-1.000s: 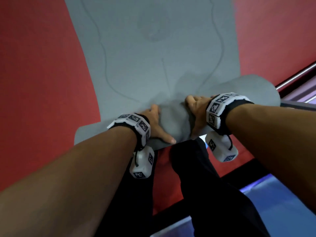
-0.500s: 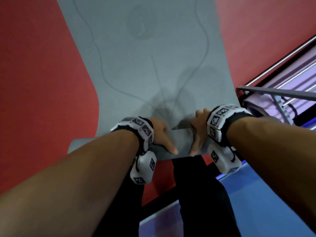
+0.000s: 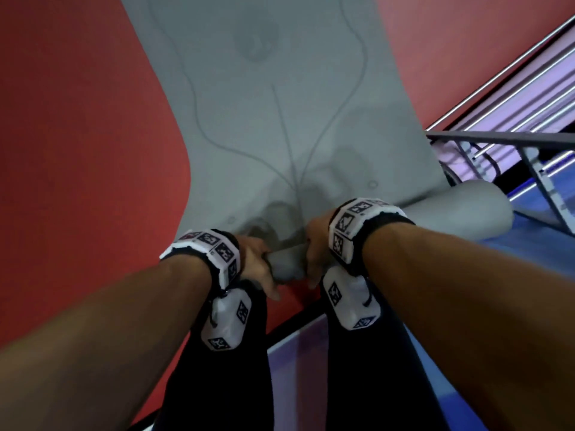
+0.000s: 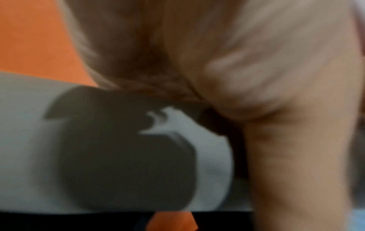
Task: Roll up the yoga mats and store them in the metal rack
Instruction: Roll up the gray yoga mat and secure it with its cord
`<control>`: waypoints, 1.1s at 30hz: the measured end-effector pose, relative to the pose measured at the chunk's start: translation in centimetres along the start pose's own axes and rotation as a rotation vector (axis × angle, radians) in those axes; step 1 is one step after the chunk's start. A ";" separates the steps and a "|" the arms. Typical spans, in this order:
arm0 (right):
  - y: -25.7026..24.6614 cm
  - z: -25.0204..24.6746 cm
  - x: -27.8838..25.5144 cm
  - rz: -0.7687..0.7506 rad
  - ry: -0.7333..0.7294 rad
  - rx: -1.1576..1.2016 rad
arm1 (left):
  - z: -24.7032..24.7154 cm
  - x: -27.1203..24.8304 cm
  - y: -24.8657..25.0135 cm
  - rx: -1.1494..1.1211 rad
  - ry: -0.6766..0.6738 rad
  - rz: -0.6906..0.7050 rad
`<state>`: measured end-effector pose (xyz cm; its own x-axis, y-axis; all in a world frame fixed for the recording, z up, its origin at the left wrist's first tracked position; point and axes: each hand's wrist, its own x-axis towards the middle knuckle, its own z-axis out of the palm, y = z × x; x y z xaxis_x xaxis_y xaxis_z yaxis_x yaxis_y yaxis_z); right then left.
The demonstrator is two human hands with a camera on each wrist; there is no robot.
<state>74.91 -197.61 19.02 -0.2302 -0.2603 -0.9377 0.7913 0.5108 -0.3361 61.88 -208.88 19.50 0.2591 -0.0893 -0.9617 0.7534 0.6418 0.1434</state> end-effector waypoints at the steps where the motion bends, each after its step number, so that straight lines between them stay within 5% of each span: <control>1: -0.3 0.4 -0.3 -0.006 0.020 0.004 | 0.1 -0.4 -0.1 -0.005 0.001 0.004; 3: -0.9 1.2 -1.0 0.017 0.077 -0.004 | 0.2 -1.6 0.4 0.115 0.091 0.007; 6: -1.3 1.5 -1.9 0.080 0.314 -0.045 | 0.5 -2.5 1.3 0.357 0.521 0.056; 8: -1.1 0.7 -2.5 0.129 0.377 -0.046 | 1.0 -3.0 2.2 0.383 0.609 0.115; 12: -1.4 -0.5 -3.4 0.062 0.147 -0.063 | 0.5 -3.2 3.1 0.398 0.445 0.048; 18: -3.0 1.2 -4.0 -0.040 0.231 -0.275 | -1.0 -2.0 1.8 0.172 0.049 0.060; 22: -3.0 1.6 -3.2 0.014 0.012 -0.044 | 0.5 -2.4 1.7 0.211 0.150 0.159; 24: -2.7 1.4 -2.6 0.028 -0.073 0.004 | 1.6 -1.9 1.9 0.371 0.234 0.073; 27: -2.9 2.1 -2.2 -0.042 0.016 0.031 | 1.7 -1.4 1.8 0.453 0.196 -0.064; 31: -3.6 3.0 -3.1 -0.076 0.248 -0.283 | -0.7 -1.8 0.7 0.239 0.058 0.045; 33: -3.2 2.0 -2.9 -0.028 0.182 -0.236 | -0.7 -2.2 1.2 0.201 0.140 0.111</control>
<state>74.16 -200.11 23.00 -0.3649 -0.1366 -0.9210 0.6344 0.6876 -0.3533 61.82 -207.39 21.64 0.2712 0.0878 -0.9585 0.8334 0.4767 0.2795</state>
